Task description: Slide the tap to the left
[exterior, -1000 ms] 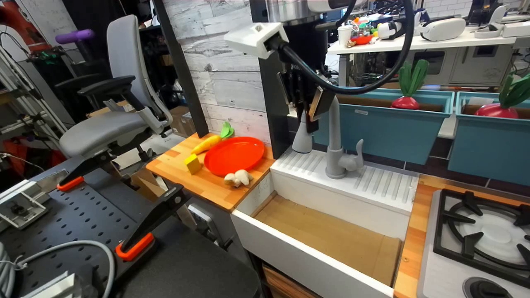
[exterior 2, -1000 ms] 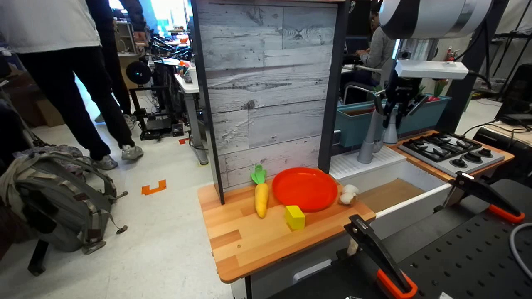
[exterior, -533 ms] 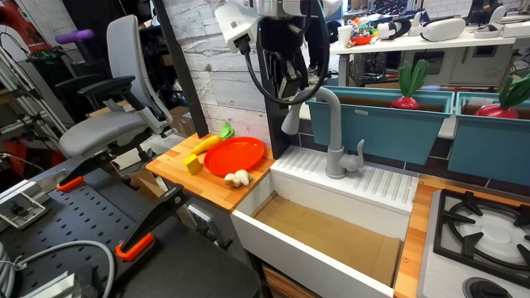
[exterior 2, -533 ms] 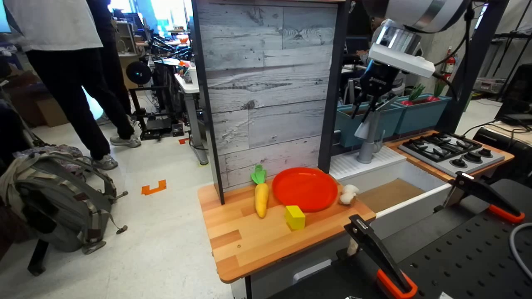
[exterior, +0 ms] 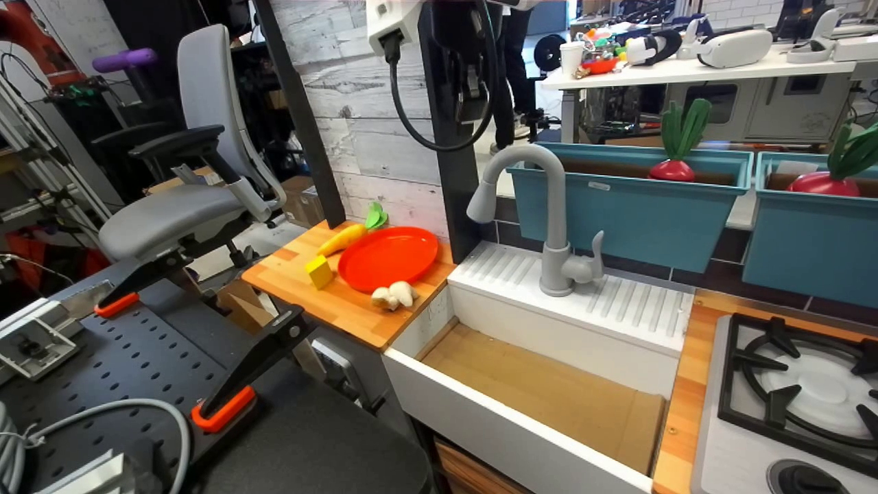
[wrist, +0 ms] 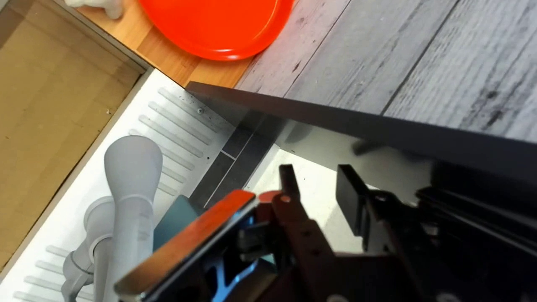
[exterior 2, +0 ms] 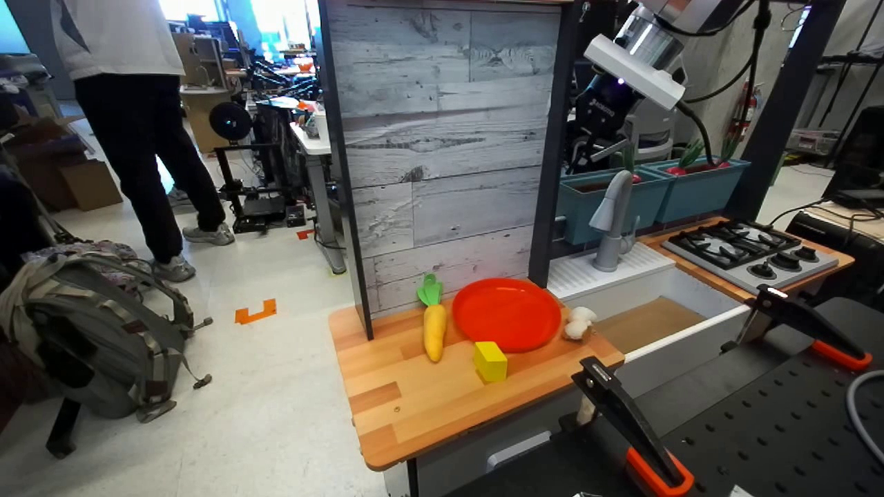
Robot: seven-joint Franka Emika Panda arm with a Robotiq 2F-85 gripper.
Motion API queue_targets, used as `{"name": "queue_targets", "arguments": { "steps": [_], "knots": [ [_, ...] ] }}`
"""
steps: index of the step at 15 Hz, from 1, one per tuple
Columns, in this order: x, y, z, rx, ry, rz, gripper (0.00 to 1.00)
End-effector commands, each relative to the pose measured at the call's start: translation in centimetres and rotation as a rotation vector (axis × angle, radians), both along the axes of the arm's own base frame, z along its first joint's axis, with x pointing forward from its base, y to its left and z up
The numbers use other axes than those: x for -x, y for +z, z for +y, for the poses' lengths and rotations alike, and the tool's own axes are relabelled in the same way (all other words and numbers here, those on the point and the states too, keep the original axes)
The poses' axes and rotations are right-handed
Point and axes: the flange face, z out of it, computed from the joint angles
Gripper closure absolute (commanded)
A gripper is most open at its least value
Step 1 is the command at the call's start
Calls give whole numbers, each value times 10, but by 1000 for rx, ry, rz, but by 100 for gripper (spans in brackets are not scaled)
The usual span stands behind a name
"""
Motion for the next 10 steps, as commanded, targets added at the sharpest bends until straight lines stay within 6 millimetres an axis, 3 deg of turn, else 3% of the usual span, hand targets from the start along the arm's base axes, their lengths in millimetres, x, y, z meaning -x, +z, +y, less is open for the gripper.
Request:
{"name": "queue_targets", "arguments": {
  "steps": [1,6,10],
  "knots": [
    [8,6,-2,5,-17,-15,38],
    [36,15,0,56,-29,-13,2],
    [75,39,8,93,-28,-29,0]
  ]
}}
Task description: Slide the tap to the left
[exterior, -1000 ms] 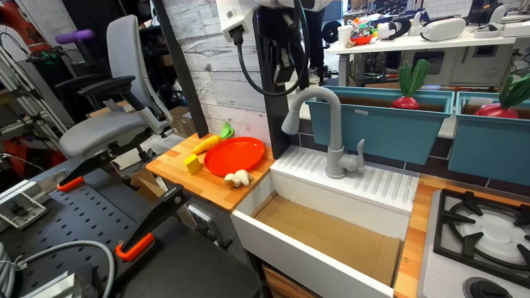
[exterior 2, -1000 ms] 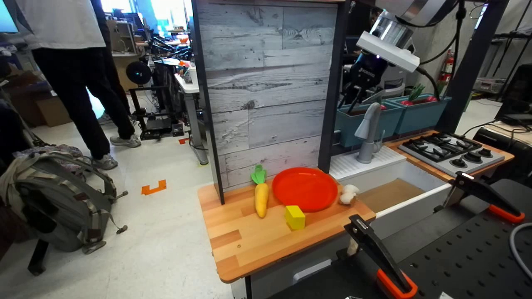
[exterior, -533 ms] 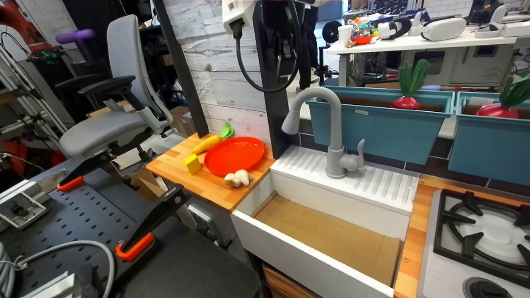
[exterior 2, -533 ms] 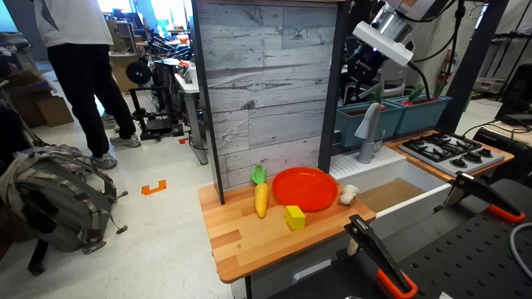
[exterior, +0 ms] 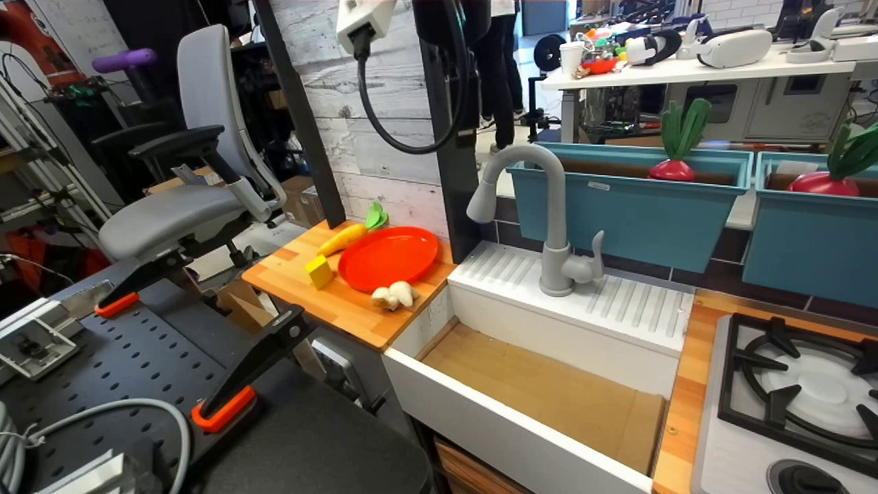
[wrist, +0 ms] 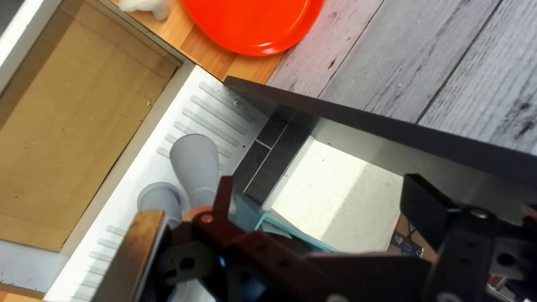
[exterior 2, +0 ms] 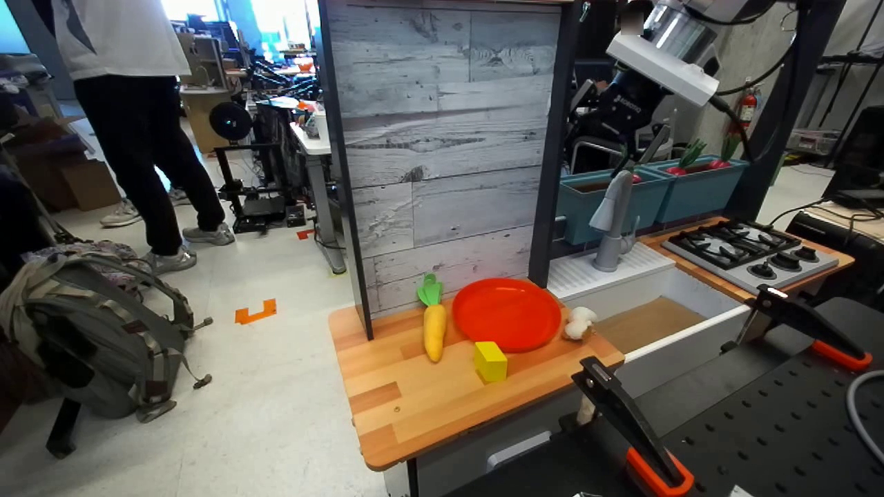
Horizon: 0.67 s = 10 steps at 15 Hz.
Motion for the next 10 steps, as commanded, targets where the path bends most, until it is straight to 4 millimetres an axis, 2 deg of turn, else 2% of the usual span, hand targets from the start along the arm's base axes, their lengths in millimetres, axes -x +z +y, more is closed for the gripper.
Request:
{"name": "queue_targets", "arguments": {
  "steps": [1,4,7,8,10],
  "knots": [
    [47,33,17,31,28,-20,0],
    [82,48,36,38,127,-5,0],
    [110,60,71,58,233,-9,0],
    [84,46,51,47,181,1,0],
    [98,54,69,51,214,1,0]
  ]
}}
